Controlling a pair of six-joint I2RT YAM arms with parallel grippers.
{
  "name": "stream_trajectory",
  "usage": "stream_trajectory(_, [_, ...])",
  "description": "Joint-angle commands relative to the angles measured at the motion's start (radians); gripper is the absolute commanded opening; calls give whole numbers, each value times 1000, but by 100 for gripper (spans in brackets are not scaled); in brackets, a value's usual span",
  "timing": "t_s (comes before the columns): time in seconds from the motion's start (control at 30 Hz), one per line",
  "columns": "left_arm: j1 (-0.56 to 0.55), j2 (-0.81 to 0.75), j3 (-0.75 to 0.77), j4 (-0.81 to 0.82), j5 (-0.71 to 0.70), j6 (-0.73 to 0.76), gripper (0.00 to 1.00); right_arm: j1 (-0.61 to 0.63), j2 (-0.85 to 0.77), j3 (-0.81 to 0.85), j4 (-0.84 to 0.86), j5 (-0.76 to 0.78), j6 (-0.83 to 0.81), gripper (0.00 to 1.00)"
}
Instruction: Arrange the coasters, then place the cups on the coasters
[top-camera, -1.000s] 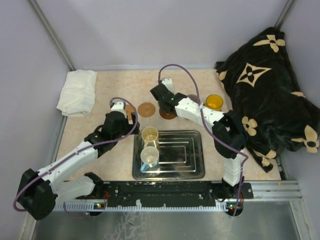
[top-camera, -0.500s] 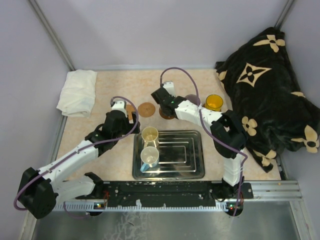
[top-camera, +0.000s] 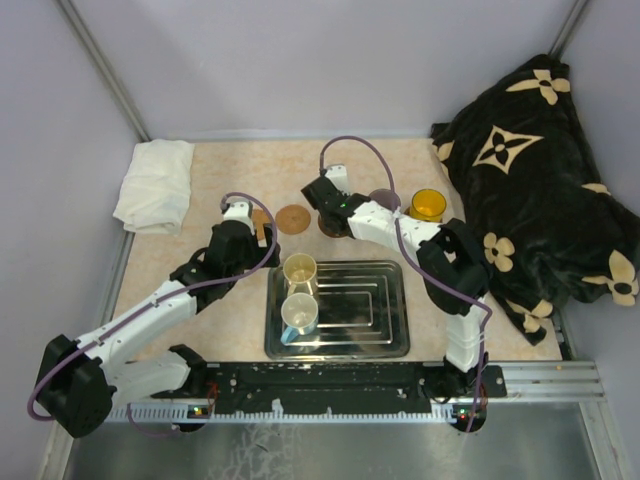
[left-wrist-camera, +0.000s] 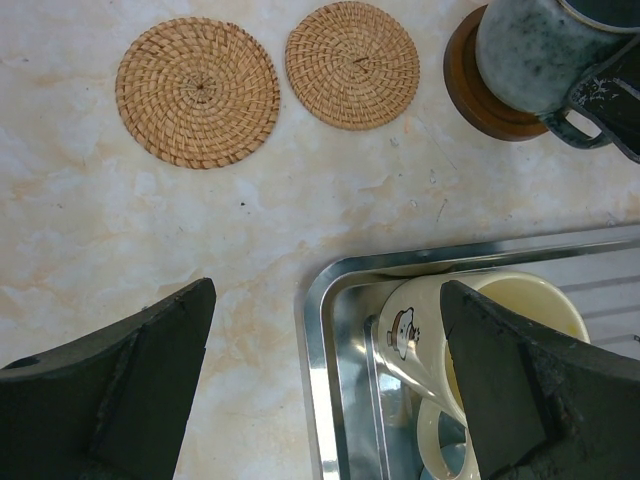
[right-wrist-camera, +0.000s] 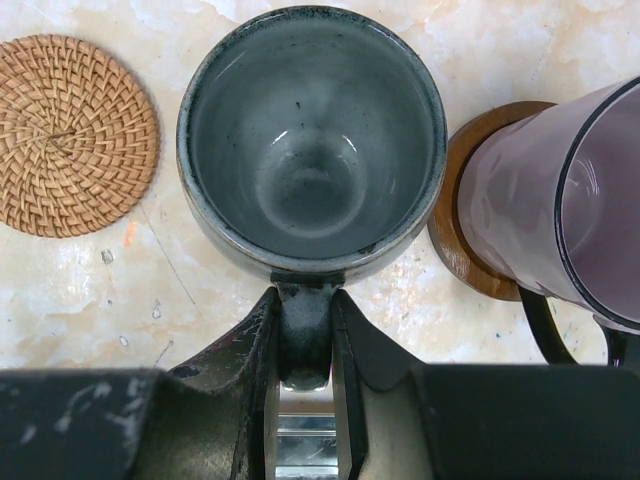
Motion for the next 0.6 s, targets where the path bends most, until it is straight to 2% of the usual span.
stream_trajectory(0.0, [1, 2, 20, 1, -4, 8, 100, -9, -5, 12, 95, 36, 16, 0])
stream_trajectory(0.57, [1, 8, 19, 7, -3, 3, 100, -4, -22, -32, 91, 12, 29, 2])
